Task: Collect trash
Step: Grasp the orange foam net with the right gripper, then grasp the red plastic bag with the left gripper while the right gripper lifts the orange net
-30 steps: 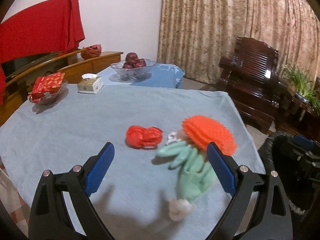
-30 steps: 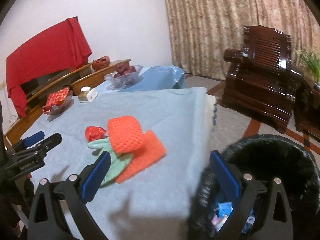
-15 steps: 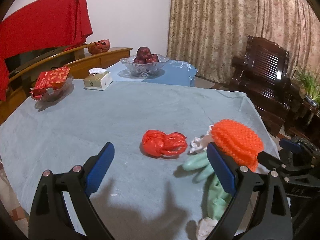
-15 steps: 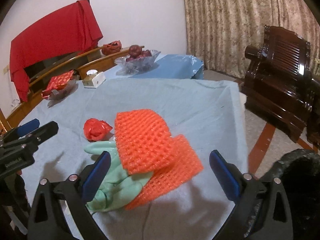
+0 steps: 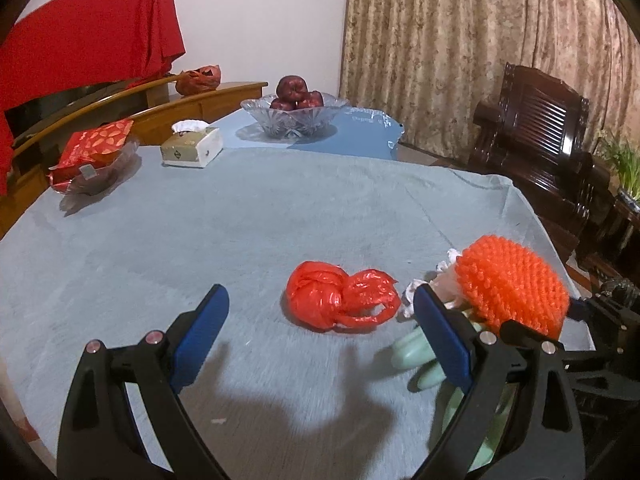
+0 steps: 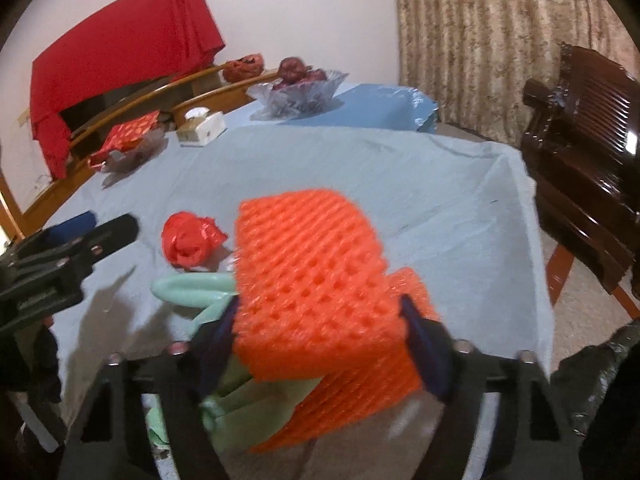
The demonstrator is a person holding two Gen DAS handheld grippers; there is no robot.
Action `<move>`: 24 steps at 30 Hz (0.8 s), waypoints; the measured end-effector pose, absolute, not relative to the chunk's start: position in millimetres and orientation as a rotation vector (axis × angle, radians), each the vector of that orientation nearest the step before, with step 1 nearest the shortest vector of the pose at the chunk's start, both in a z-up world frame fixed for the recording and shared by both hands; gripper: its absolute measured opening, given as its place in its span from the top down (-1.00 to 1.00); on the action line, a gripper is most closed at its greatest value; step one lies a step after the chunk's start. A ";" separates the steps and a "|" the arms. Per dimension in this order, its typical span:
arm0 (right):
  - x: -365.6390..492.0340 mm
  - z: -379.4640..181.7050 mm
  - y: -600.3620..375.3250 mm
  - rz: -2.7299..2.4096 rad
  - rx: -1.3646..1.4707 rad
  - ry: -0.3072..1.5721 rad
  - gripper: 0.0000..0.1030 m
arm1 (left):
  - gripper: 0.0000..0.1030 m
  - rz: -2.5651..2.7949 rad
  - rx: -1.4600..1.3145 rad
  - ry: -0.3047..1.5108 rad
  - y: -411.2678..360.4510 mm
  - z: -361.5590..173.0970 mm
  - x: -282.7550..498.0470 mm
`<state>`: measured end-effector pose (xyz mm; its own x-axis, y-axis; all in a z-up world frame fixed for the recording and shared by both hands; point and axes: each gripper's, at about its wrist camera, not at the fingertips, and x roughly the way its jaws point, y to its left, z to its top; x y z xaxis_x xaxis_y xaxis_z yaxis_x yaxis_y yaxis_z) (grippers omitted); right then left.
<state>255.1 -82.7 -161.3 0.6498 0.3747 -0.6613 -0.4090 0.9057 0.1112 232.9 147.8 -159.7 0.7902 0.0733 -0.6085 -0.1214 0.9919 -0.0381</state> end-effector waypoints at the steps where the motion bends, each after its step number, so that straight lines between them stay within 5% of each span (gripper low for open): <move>1: 255.5 -162.8 -81.1 0.451 -0.052 0.740 -0.30 | -0.76 0.103 -0.076 0.657 147.9 -162.7 237.1; 13: 257.0 -151.4 -85.2 0.509 -0.009 0.690 0.30 | -0.50 0.067 -0.085 0.762 148.4 -200.8 285.1; 24: 256.8 -143.4 -96.9 0.501 0.035 0.679 0.35 | 0.44 0.090 -0.120 0.766 152.0 -196.5 287.1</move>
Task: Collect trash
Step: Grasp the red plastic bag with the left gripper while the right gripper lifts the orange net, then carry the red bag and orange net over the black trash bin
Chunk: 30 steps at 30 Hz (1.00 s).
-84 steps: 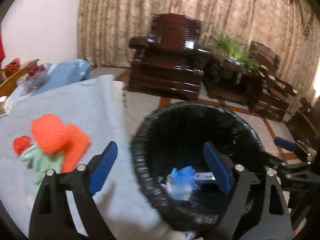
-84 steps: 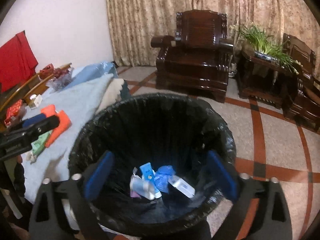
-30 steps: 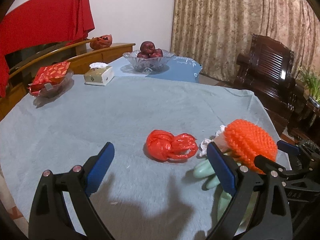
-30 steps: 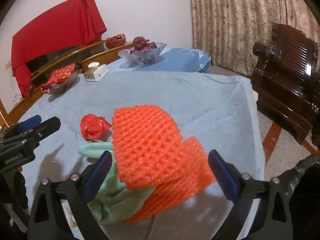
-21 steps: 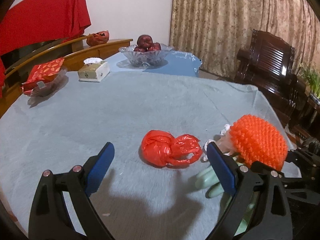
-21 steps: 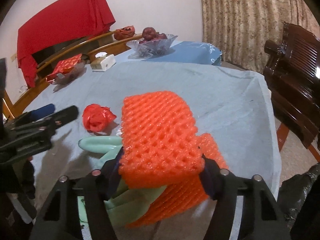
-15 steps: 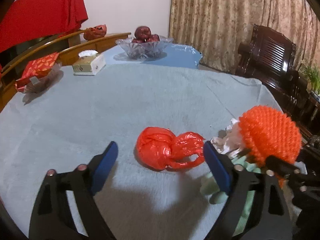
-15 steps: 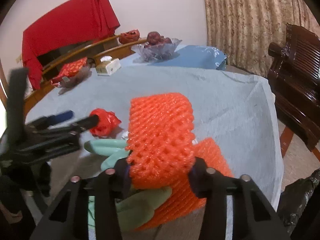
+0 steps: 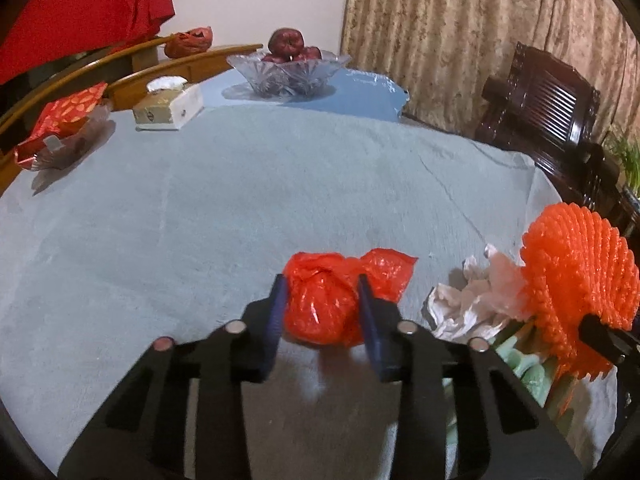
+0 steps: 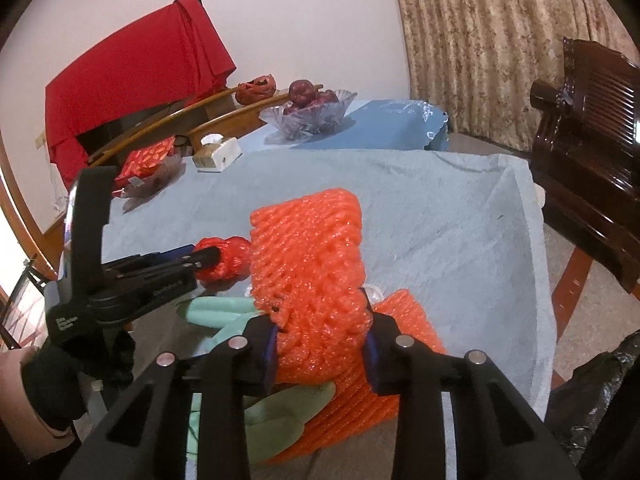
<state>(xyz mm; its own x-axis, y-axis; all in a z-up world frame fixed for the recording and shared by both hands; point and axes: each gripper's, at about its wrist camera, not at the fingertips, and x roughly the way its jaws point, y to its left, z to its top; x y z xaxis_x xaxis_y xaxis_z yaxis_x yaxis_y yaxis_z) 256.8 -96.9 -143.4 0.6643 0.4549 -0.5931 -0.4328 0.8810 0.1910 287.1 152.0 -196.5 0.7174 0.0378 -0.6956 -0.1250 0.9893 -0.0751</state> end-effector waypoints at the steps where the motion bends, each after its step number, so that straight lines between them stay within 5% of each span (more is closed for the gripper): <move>1: 256.1 -141.8 -97.5 0.500 0.035 0.677 0.35 | 0.46 0.096 -0.119 0.754 151.6 -192.0 283.6; 10: 246.1 -118.6 -103.3 0.486 0.039 0.643 0.35 | 0.60 0.093 -0.110 0.662 141.9 -147.3 255.7; 12: 241.9 -113.6 -105.7 0.484 0.044 0.635 0.35 | 0.88 0.081 -0.106 0.650 138.5 -139.0 249.6; 30: 190.1 -62.2 -159.5 0.392 0.095 0.565 0.35 | 0.90 -0.035 -0.110 0.567 93.7 -79.7 188.2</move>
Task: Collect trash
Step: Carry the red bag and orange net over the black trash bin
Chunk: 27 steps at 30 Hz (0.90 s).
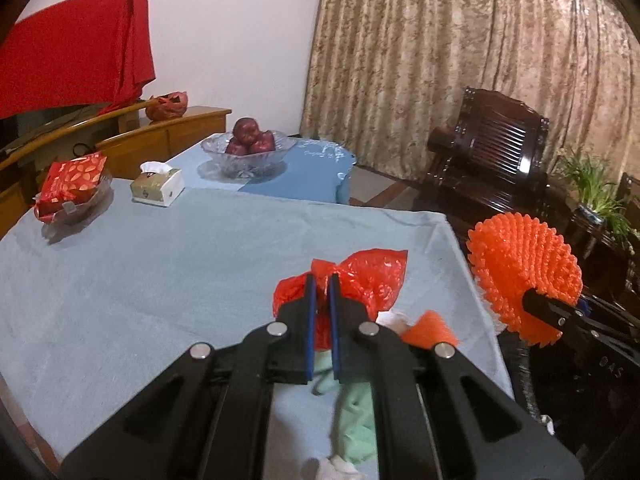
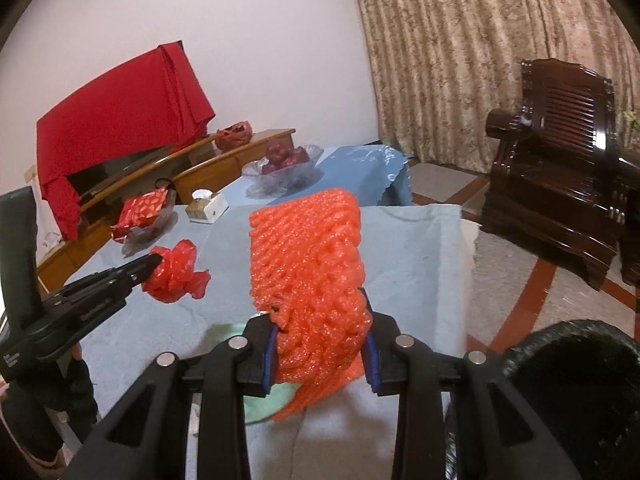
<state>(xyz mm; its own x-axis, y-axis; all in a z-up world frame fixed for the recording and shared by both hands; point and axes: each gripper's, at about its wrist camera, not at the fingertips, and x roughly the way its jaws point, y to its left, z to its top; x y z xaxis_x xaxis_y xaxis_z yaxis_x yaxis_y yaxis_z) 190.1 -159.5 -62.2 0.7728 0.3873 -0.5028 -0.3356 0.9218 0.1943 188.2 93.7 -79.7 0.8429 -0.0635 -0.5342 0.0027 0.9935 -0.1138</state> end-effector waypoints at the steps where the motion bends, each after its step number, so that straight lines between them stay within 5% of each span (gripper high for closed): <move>1: 185.1 -59.4 -164.1 0.385 0.096 0.561 0.35 | 0.90 -0.042 -0.109 0.566 90.7 -78.0 185.2; 27: 93.2 -37.3 -263.7 0.201 0.120 0.520 0.36 | 0.90 -0.332 -0.039 0.541 -41.1 -55.2 128.3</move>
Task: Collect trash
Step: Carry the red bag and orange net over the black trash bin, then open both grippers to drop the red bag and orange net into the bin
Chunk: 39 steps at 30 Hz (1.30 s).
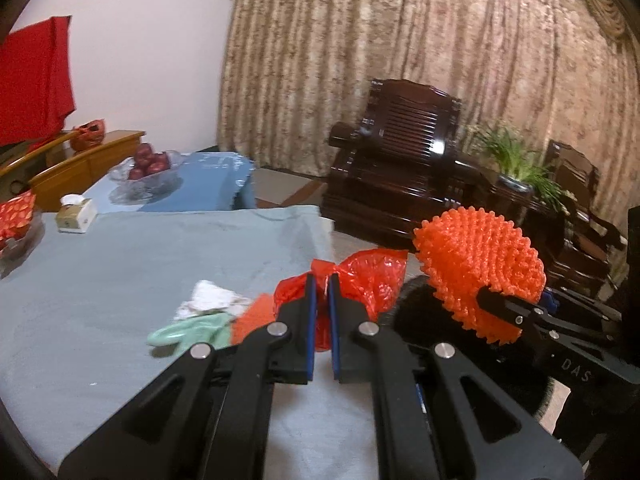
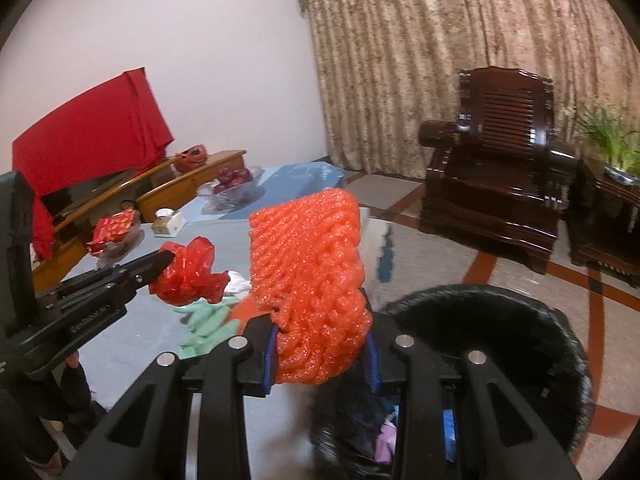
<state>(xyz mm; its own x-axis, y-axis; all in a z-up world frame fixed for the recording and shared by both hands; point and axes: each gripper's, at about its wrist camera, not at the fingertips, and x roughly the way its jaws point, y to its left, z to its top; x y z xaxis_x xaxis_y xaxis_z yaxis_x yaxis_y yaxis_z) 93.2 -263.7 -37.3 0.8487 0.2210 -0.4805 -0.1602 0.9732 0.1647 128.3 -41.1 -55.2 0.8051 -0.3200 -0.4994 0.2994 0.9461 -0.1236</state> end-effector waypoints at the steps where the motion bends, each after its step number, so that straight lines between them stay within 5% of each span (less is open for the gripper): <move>1: 89.7 -38.6 -270.1 0.186 0.122 0.523 0.35 | 0.90 -0.343 -0.034 0.543 -47.0 -56.3 128.6; 28: 56.6 -90.5 -398.7 -0.093 0.183 0.639 0.27 | 0.83 -0.596 0.050 0.636 -187.6 -119.9 143.1; 31: 57.4 -96.0 -401.4 -0.108 0.179 0.657 0.06 | 0.45 -0.619 0.040 0.653 -189.0 -124.9 145.9; 33: 57.9 -98.8 -401.6 -0.119 0.177 0.665 -0.02 | -0.14 -0.621 0.021 0.652 -186.1 -126.5 145.4; 37: 56.7 -101.7 -401.7 -0.142 0.163 0.667 -0.64 | -0.43 -0.605 0.019 0.639 -180.9 -124.0 144.6; 39: 54.9 -99.9 -398.6 -0.139 0.154 0.660 -0.79 | -0.59 -0.588 0.016 0.629 -171.9 -120.9 144.4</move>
<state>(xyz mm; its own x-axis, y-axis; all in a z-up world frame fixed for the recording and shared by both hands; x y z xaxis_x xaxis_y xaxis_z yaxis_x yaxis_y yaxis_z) 54.9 -398.6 -99.9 0.7812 -0.0796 -0.6191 0.1775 0.9792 0.0981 144.4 -171.9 -120.9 0.6517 -0.5135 -0.5582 0.5228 0.8373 -0.1599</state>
